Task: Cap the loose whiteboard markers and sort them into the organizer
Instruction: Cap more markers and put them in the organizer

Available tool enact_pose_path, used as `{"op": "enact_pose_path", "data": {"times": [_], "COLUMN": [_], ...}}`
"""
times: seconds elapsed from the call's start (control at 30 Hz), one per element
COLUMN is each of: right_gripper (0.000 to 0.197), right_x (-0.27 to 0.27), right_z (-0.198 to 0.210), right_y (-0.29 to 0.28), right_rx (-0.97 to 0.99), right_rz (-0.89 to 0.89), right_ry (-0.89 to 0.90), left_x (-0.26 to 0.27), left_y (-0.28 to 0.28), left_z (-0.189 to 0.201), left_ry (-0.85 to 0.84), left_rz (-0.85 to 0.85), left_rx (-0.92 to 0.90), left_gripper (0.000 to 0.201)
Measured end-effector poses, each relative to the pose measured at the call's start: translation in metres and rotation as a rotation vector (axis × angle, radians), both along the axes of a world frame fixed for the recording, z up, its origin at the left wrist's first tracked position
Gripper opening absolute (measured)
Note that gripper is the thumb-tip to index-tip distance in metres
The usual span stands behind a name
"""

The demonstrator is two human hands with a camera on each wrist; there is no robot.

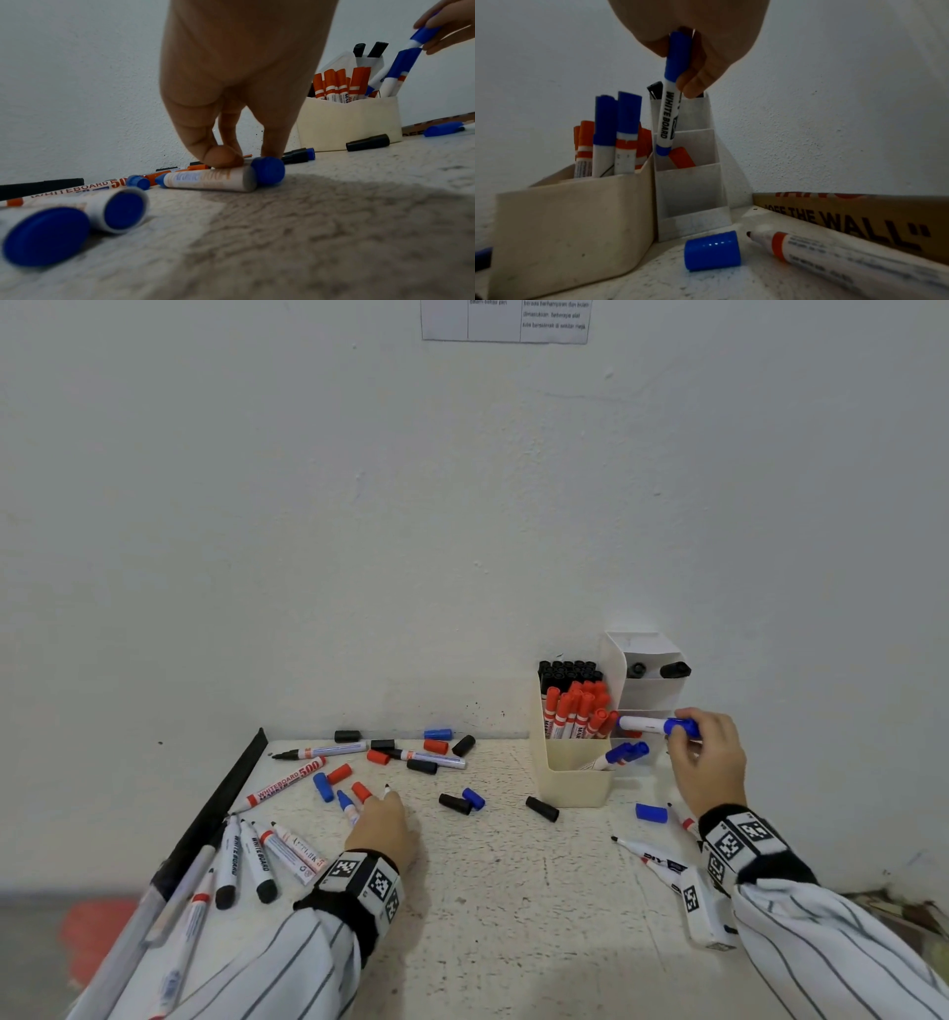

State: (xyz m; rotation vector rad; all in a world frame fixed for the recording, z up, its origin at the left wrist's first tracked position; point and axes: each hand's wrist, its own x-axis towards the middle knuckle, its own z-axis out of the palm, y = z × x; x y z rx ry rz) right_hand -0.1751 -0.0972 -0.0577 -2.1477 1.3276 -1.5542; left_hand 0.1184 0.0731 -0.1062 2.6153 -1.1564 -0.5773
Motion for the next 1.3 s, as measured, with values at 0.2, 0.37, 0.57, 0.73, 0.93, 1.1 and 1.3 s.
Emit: {"op": "enact_pose_path", "data": {"times": [0.2, 0.37, 0.57, 0.73, 0.93, 1.1, 1.3], "right_gripper": [0.021, 0.026, 0.013, 0.029, 0.041, 0.041, 0.025], "right_x": [0.006, 0.01, 0.014, 0.022, 0.027, 0.03, 0.007], "right_z": [-0.001, -0.005, -0.011, -0.014, -0.002, 0.003, 0.003], "right_y": [-0.003, -0.009, -0.021, -0.021, -0.002, 0.005, 0.003], "right_rx": [-0.027, 0.03, 0.207, 0.314, 0.443, 0.488, 0.539], "right_rz": [-0.035, -0.002, 0.009, 0.052, 0.092, 0.064, -0.077], "right_ry": [-0.008, 0.064, 0.08, 0.299, 0.376, 0.315, 0.224], "left_x": [0.003, 0.006, 0.009, 0.011, 0.006, 0.001, -0.007], "left_y": [-0.001, 0.004, 0.009, 0.013, 0.021, 0.025, 0.028], "left_z": [-0.001, 0.005, 0.014, 0.018, 0.021, 0.019, 0.017], "left_ry": [-0.022, -0.004, 0.202, 0.452, 0.511, 0.551, 0.601], "left_rz": [0.03, 0.059, 0.177, 0.261, 0.262, 0.277, 0.247], "left_rx": [0.033, -0.021, -0.144, -0.296, -0.33, -0.328, -0.341], "left_gripper": [0.054, 0.047, 0.043, 0.047, 0.047, 0.043, 0.035]}}
